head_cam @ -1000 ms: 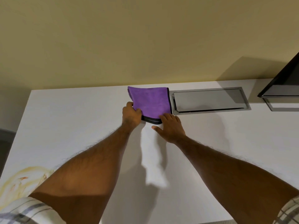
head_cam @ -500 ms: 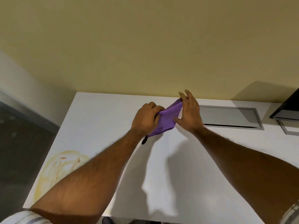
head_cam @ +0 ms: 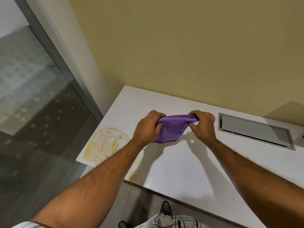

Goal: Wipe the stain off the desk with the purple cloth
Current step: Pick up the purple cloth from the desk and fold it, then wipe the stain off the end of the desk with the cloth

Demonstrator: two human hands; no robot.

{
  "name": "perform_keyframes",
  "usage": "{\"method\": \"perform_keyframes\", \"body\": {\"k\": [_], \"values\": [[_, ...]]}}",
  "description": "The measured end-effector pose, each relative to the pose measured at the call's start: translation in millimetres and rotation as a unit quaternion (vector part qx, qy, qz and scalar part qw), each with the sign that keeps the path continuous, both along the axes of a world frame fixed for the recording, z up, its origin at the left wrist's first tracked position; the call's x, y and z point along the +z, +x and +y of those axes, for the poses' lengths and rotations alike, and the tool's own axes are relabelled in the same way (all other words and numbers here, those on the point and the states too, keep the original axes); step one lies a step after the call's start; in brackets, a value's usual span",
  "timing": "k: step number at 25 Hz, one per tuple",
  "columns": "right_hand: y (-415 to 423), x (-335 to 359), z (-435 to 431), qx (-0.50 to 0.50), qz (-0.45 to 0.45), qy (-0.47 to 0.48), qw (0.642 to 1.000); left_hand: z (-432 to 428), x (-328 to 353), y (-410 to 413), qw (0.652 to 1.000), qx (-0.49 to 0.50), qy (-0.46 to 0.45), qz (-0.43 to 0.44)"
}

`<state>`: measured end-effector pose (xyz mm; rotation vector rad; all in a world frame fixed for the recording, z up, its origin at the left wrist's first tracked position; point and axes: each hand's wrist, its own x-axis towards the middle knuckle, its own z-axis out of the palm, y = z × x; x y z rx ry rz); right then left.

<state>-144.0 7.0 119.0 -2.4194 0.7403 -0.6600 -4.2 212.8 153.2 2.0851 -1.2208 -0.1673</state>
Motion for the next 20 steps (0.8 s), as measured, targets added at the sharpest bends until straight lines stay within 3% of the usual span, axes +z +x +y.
{"method": "perform_keyframes", "body": {"k": [4,7,10,13,20], "values": [[15,14,68,0.017,-0.055,0.155,0.986,79,-4,0,0.981,0.133,-0.076,0.118],[25,10,124,0.041,-0.024,0.202,0.978,140,-18,-3,0.93,0.236,-0.108,0.259],[22,6,172,0.073,-0.004,0.206,0.976,198,-43,3,0.89,0.247,-0.064,0.378],[15,-7,208,0.111,0.042,0.192,0.974,241,-62,1,0.877,0.242,-0.028,0.415],[20,-38,215,0.088,0.1,0.204,0.97,261,-87,-17,0.867,0.249,0.021,0.431]]}}
